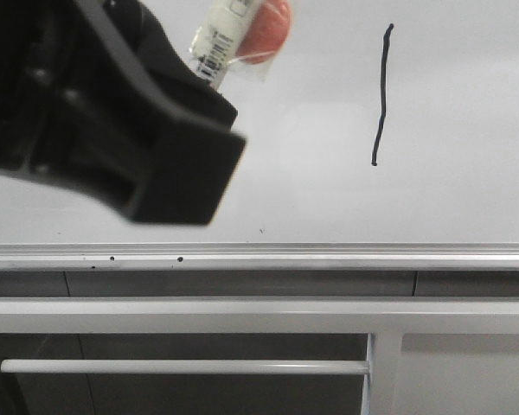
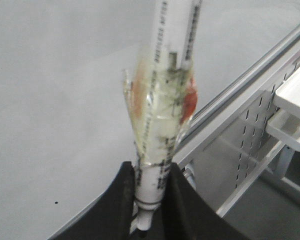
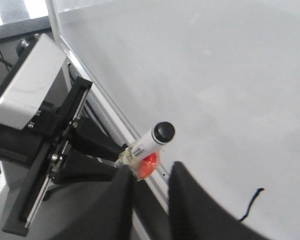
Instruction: Write number 1 on whiteboard
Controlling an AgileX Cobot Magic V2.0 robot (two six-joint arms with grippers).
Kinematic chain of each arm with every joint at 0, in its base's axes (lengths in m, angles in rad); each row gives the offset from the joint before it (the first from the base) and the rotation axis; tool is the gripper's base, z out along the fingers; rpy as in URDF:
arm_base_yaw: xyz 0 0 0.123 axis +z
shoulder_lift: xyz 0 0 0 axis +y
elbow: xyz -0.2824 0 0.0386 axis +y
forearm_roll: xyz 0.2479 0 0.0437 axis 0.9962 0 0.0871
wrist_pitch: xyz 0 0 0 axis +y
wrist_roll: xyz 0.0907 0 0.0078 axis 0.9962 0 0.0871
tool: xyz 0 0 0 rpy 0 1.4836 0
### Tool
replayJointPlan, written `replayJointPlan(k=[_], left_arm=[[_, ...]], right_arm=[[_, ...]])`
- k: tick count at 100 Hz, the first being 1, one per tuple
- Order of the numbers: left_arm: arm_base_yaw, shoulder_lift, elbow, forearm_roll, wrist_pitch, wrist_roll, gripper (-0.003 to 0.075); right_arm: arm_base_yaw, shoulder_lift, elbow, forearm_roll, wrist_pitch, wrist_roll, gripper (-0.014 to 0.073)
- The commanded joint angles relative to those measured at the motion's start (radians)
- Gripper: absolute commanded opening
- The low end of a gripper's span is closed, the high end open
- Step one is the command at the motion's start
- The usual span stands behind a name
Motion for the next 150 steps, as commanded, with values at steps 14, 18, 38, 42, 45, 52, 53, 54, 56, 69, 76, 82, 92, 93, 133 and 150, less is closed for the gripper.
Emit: replayJointPlan(k=[14, 18, 38, 42, 45, 52, 53, 54, 56, 69, 76, 82, 92, 93, 133, 150], left_arm=[[-0.073, -0.006, -0.020, 0.038, 0.200, -0.200, -0.0020], [-0.095, -0.003, -0.009, 0.038, 0.271, -0.238, -0.0020], [-0.231, 0.002, 0.087, 0.038, 0.485, -0.491, -0.0020], [-0.248, 0.002, 0.105, 0.038, 0.508, -0.530, -0.0020], [-0.255, 0.002, 0.115, 0.038, 0.528, -0.555, -0.0020], [-0.258, 0.002, 0.131, 0.038, 0.547, -0.606, -0.0020], [-0.258, 0.002, 0.133, 0.038, 0.547, -0.612, -0.0020], [-0.258, 0.002, 0.135, 0.038, 0.547, -0.612, -0.0020], [-0.255, 0.002, 0.137, 0.038, 0.549, -0.614, -0.0020], [-0.255, 0.035, 0.139, 0.038, 0.558, -0.642, -0.0020], [-0.253, 0.072, 0.139, 0.038, 0.558, -0.689, -0.0020], [-0.240, 0.117, 0.139, 0.038, 0.558, -0.756, -0.0020], [-0.215, 0.183, 0.139, 0.043, 0.558, -0.854, -0.0020], [-0.213, 0.187, 0.139, 0.046, 0.558, -0.863, -0.0020], [-0.079, 0.271, 0.135, 0.206, 0.558, -1.000, -0.0020], [-0.075, 0.280, 0.135, 0.211, 0.553, -1.002, -0.0020]], right_arm=[[-0.062, -0.102, -0.029, -0.126, 0.025, 0.000, -0.0052], [-0.081, -0.120, -0.023, -0.140, 0.038, 0.000, -0.0053], [-0.158, -0.188, 0.002, -0.167, 0.065, 0.000, -0.0053], [-0.161, -0.194, 0.002, -0.169, 0.065, 0.000, -0.0053], [-0.161, -0.198, 0.002, -0.169, 0.065, 0.000, -0.0053], [-0.161, -0.200, 0.002, -0.169, 0.065, 0.000, -0.0053], [-0.161, -0.200, 0.002, -0.169, 0.067, 0.000, -0.0053], [-0.161, -0.200, 0.002, -0.169, 0.067, 0.000, -0.0053], [-0.161, -0.200, 0.002, -0.169, 0.067, 0.000, -0.0053], [-0.161, -0.200, 0.002, -0.169, 0.072, 0.000, -0.0053], [-0.161, -0.200, 0.002, -0.169, 0.072, 0.000, -0.0053], [-0.161, -0.200, 0.002, -0.171, 0.078, 0.000, -0.0053], [-0.161, -0.200, 0.002, -0.176, 0.096, 0.000, -0.0053], [-0.161, -0.200, 0.002, -0.179, 0.096, 0.000, -0.0053], [-0.161, -0.200, 0.005, -0.198, 0.115, 0.000, -0.0053], [-0.161, -0.200, 0.052, -0.198, 0.082, 0.000, -0.0053]])
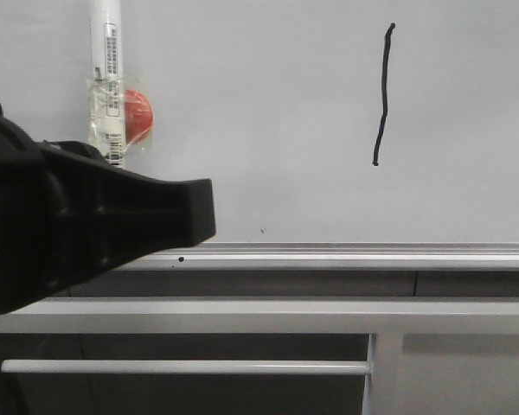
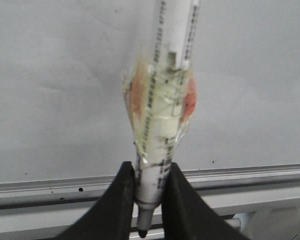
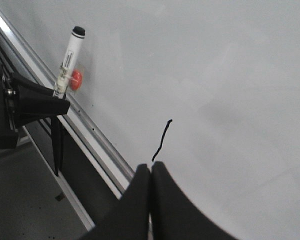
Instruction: Write number 1 on whiteboard
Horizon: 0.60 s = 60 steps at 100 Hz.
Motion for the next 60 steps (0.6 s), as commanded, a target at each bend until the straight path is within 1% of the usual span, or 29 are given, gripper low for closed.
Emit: replayJointPlan(k=[1, 13, 22, 31, 39, 60], left_arm=[[0.002, -0.019, -0.020, 0.046, 0.089, -0.014, -0.0020], [0.002, -0.019, -0.020, 0.046, 0.083, -0.014, -0.0020], [0.003, -0.019, -0.020, 0.048, 0.069, -0.046, -0.0020], [0.029, -0.010, -0.020, 0.084, 0.042, -0.050, -0.0020], [0.058, 0.009, -0.024, 0.092, 0.010, -0.096, -0.0020], [0.083, 0.032, -0.027, 0.092, 0.006, -0.134, -0.0020]], right_arm=[[-0.008, 0.004, -0.002, -0.003, -0.093, 0.000, -0.0053], [-0.008, 0.004, 0.024, -0.003, -0.124, 0.000, -0.0053], [-0.008, 0.004, 0.024, -0.003, -0.131, 0.000, -0.0053], [-0.008, 0.004, 0.024, -0.003, -0.136, 0.000, -0.0053], [-0.008, 0.004, 0.024, -0.003, -0.138, 0.000, -0.0053], [-0.008, 0.004, 0.024, -0.003, -0.140, 0.000, -0.0053]])
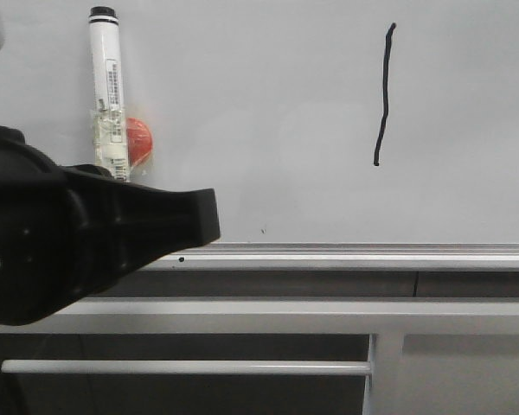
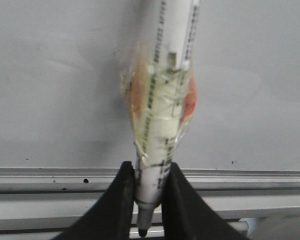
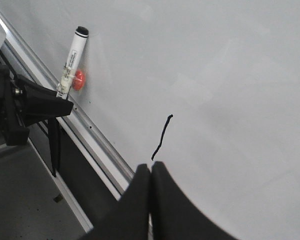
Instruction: Write number 1 on whiteboard
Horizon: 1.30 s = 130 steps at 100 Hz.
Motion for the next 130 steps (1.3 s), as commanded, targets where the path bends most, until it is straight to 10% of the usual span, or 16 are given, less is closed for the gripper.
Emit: replayJointPlan(k=[1, 110, 130], left_arm=[[0.004, -0.017, -0.023, 0.054, 0.063, -0.021, -0.0020], [0.150, -0.017, -0.051, 0.056, -0.026, 0.004, -0.0018], [0.147, -0.017, -0.051, 0.056, 0.047, 0.004, 0.0203]], right_arm=[[-0.008, 0.004, -0.025, -0.003, -0.085, 0.000, -0.0053], [-0.008, 0.004, -0.025, -0.003, -0.093, 0.000, -0.0053], [-0.008, 0.004, -0.025, -0.003, -0.093, 0.000, -0.0053]])
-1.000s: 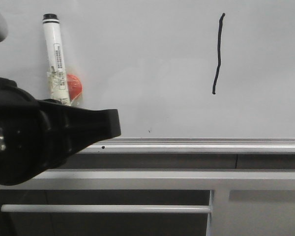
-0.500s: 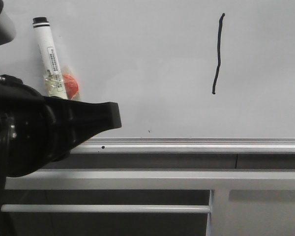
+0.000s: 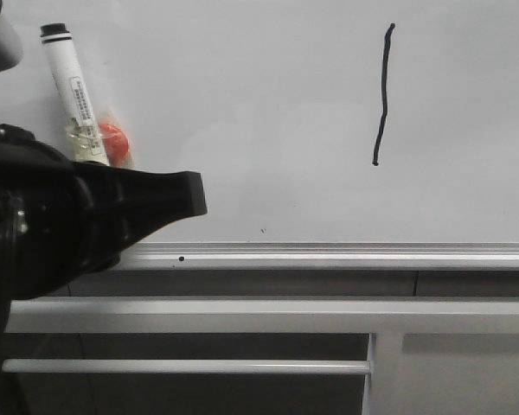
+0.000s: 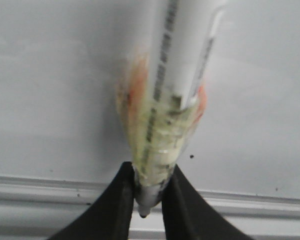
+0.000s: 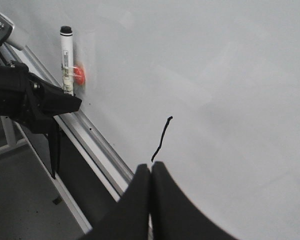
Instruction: Write number 1 on whiteboard
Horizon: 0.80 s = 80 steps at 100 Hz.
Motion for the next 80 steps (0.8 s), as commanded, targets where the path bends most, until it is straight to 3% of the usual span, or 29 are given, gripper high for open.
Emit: replayJointPlan(k=[1, 9, 16, 80], left_arm=[[0.007, -0.023, -0.022, 0.043, 0.127, -0.004, 0.0215], [0.007, -0.023, -0.022, 0.043, 0.124, -0.004, 0.0338], [0.007, -0.023, -0.022, 0.043, 0.121, -0.004, 0.0389], [-0.151, -0.071, 0.054, -0.033, 0.230, -0.002, 0.0389]], right_arm=[[-0.008, 0.004, -0.026, -0.003, -0.084, 0.000, -0.0053], [-0.008, 0.000, -0.026, -0.003, -0.084, 0.000, -0.0053], [-0.008, -0.003, -0.026, -0.003, -0.084, 0.000, -0.0053], [-0.006, -0.003, -0.026, -0.003, -0.082, 0.000, -0.0053]])
